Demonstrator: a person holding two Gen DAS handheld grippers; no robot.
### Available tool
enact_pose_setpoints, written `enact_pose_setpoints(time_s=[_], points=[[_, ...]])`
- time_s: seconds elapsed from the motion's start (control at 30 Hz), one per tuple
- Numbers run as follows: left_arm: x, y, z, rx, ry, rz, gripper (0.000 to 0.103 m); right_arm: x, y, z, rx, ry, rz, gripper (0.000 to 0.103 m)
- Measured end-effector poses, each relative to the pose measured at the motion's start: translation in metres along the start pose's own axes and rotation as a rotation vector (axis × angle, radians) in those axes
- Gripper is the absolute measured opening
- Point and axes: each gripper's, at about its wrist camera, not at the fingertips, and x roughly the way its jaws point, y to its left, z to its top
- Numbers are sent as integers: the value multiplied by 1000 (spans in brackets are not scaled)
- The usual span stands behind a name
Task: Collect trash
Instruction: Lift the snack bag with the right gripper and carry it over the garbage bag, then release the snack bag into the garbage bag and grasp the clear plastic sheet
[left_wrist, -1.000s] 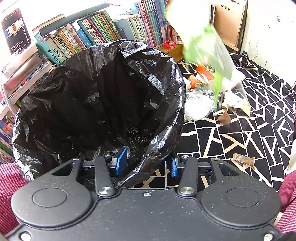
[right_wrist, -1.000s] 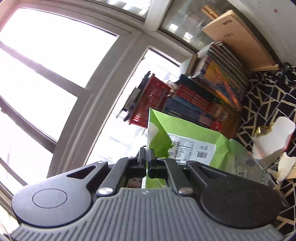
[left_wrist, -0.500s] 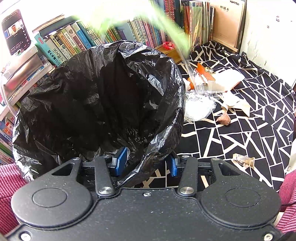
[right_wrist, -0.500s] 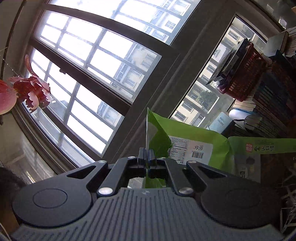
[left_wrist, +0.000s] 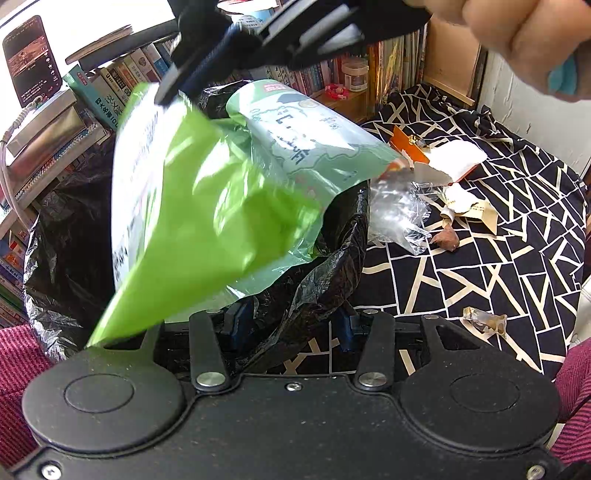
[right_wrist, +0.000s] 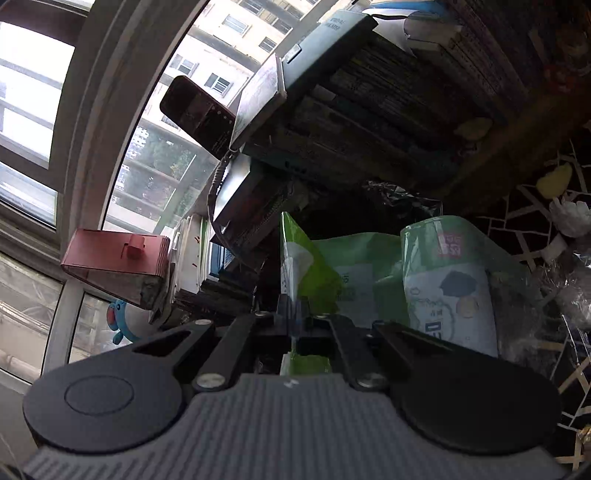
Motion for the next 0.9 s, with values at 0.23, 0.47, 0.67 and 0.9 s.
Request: enact_pose_setpoints(time_s=[0.23, 0.47, 0.67, 0.9], points=[[0, 2, 1, -12, 5, -12, 44, 40, -4, -4, -56, 120, -186, 12], [0, 3, 1, -14, 5, -14, 43, 41, 0, -5, -115, 122, -247, 57], [0, 3, 1, -12, 5, -13, 44, 28, 15, -8, -182, 84, -260, 68], [1, 3, 1, -12, 5, -13, 44, -8, 25, -13, -221, -23, -250, 78]])
